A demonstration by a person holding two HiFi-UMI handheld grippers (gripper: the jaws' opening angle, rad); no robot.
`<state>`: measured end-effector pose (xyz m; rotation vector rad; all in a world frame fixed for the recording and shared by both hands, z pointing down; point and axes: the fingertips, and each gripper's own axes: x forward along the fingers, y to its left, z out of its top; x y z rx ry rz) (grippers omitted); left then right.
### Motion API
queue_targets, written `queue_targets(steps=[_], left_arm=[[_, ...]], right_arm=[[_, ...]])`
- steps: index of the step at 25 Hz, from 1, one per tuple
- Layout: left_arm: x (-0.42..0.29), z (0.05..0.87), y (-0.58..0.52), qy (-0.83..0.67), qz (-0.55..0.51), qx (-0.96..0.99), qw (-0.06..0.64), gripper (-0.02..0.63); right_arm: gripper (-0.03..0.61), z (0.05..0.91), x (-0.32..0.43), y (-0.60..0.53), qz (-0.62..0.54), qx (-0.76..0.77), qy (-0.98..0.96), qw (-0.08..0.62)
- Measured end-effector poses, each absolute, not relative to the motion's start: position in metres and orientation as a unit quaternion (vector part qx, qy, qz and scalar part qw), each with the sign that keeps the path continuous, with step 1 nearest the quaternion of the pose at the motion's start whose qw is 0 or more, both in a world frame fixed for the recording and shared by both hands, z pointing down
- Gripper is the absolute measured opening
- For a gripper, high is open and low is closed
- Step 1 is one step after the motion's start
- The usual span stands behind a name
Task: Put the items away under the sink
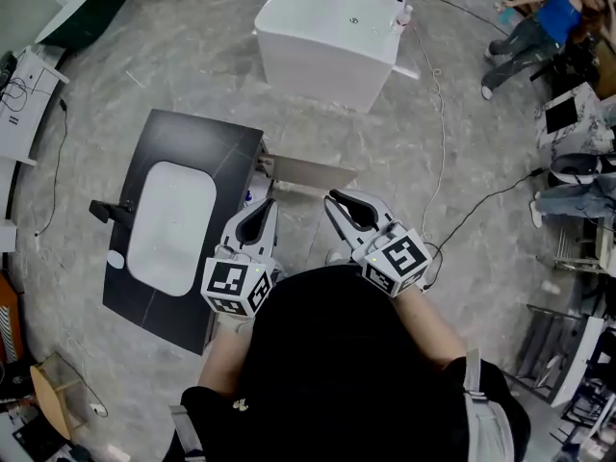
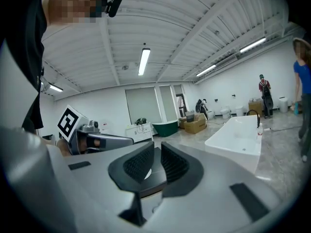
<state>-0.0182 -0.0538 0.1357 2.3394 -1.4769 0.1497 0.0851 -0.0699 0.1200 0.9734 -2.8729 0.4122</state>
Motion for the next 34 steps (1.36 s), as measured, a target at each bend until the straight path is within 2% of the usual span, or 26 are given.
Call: queue_targets(steps=[34], left_arm=[[0.007,0.145,-0.074,-0.478,0.059,0.852,0.203,0.028]], right_arm=[[0.061,0.111,0.131,-0.058,0.128,0.387,-0.913,0.035]])
